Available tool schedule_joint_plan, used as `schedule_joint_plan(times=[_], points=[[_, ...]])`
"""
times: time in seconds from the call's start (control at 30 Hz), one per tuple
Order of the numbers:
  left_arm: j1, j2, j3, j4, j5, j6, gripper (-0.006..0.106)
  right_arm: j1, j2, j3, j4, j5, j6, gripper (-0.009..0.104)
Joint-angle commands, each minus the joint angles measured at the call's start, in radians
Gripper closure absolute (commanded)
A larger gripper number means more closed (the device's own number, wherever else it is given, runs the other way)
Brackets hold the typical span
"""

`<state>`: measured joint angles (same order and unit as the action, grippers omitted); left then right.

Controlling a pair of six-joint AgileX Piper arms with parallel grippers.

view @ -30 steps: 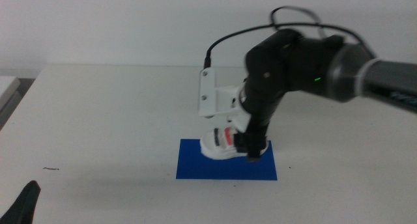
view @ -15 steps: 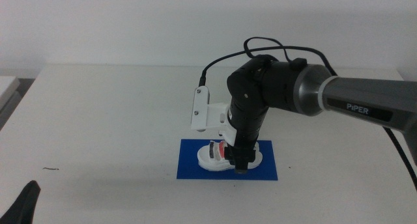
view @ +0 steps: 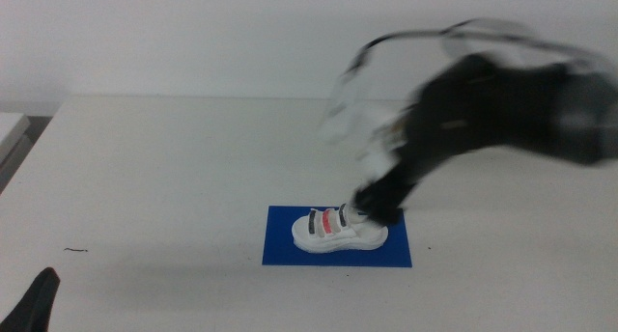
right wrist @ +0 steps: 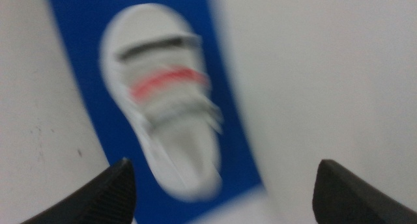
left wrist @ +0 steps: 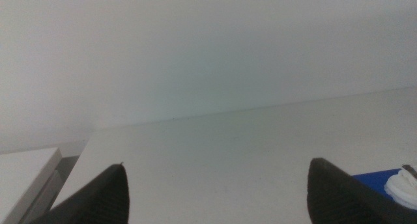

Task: Use one arm to grab the shoe from the table and place it on the mat.

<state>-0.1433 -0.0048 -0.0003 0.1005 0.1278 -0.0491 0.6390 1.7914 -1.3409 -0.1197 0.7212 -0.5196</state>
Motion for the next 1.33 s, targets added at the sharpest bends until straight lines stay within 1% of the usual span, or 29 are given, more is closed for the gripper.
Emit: schedule_joint_plan(times=[0.0, 0.07, 0.13, 0.2, 0.3, 0.4, 0.5, 0.6, 0.87, 0.93, 0.97, 1.0, 1.3], points=[[-0.007, 0.005, 0.000, -0.004, -0.012, -0.001, 0.007, -0.070, -0.175, 0.126, -0.007, -0.058, 0.171, 0.017], [-0.007, 0.005, 0.000, -0.004, -0.012, -0.001, 0.007, -0.133, -0.332, 0.268, -0.032, -0.130, 0.300, 0.018], [-0.007, 0.005, 0.000, -0.004, -0.012, -0.001, 0.007, -0.198, -0.499, 0.438, -0.034, -0.225, 0.413, 0.018], [-0.007, 0.005, 0.000, -0.004, -0.012, -0.001, 0.007, -0.277, -0.686, 0.603, -0.002, -0.319, 0.490, 0.018], [-0.007, 0.005, 0.000, -0.004, -0.012, -0.001, 0.007, -0.396, -0.950, 0.808, 0.055, -0.412, 0.504, 0.018], [-0.007, 0.005, 0.000, -0.004, -0.012, -0.001, 0.007, -0.506, -1.154, 0.971, 0.060, -0.507, 0.498, 0.018], [-0.007, 0.005, 0.000, -0.004, -0.012, -0.001, 0.007, -0.576, -1.320, 1.088, 0.072, -0.554, 0.498, 0.018], [-0.007, 0.005, 0.000, -0.004, -0.012, -0.001, 0.007, -0.604, -1.446, 1.154, 0.077, -0.560, 0.520, 0.018], [-0.007, 0.005, 0.000, -0.004, -0.012, -0.001, 0.007, -0.606, -1.705, 1.333, 0.072, -0.560, 0.527, 0.018], [-0.007, 0.005, 0.000, -0.004, -0.012, -0.001, 0.007, -0.606, -1.769, 1.341, 0.072, -0.560, 0.527, 0.018], [-0.007, 0.005, 0.000, -0.004, -0.012, -0.001, 0.007, -0.606, -1.791, 1.341, 0.072, -0.528, 0.527, 0.018], [-0.007, 0.005, 0.000, -0.004, -0.012, -0.001, 0.007, -0.606, -1.791, 1.341, 0.067, -0.496, 0.527, 0.018], [-0.007, 0.005, 0.000, -0.004, -0.012, -0.001, 0.007, -0.608, -1.791, 1.341, 0.071, -0.508, 0.527, 0.018]])
